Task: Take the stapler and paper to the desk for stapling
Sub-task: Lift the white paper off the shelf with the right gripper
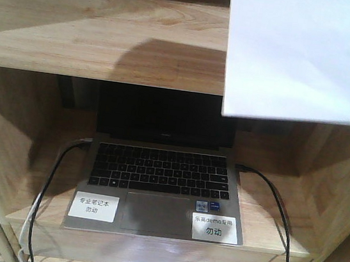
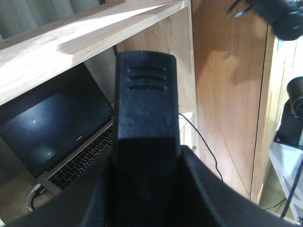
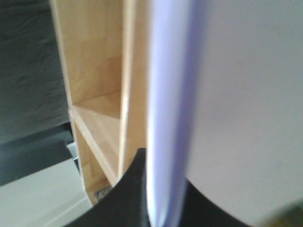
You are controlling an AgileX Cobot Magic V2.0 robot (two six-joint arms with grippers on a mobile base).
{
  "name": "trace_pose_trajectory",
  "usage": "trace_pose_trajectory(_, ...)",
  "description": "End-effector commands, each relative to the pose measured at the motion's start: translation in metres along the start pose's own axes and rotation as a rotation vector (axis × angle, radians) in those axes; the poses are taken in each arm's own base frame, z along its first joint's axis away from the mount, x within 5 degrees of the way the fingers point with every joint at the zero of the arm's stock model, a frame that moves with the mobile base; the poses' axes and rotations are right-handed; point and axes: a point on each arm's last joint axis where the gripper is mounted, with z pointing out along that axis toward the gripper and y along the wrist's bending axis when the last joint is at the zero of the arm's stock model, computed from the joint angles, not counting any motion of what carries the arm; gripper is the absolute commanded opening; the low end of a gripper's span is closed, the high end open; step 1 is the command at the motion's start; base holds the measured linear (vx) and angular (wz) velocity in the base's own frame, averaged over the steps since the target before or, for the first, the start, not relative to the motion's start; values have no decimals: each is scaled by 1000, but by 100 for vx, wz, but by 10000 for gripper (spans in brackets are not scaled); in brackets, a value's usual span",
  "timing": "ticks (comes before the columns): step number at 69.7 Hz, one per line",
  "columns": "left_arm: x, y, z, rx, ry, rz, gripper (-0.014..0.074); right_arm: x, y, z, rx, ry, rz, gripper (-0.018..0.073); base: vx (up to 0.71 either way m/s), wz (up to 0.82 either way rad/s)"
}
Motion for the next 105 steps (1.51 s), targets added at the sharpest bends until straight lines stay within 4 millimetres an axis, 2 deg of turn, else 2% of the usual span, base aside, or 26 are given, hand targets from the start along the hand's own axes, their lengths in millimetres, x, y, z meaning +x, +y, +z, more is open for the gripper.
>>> trace_pose_trajectory(1,-16,3,-1,-13,-116,-11,-6,-5,12,-3,-47,-13,-15,-6,0,0)
trace_pose_trajectory(23,-16,3,-1,-13,-116,-11,-6,-3,22,-42,-61,-63,-9,-6,0,0)
trace_pose_trajectory(32,-16,3,-1,-13,-116,-11,-6,-3,28,-50,-84,-73,-15,-6,0,0)
trace_pose_trajectory(51,-16,3,-1,-13,-116,-11,-6,-5,37,-56,-110,-84,-31,-6,0,0)
trace_pose_trajectory(105,-16,3,-1,-13,-116,-11,-6,-1,41,-56,-142,-40,-67,-6,0,0)
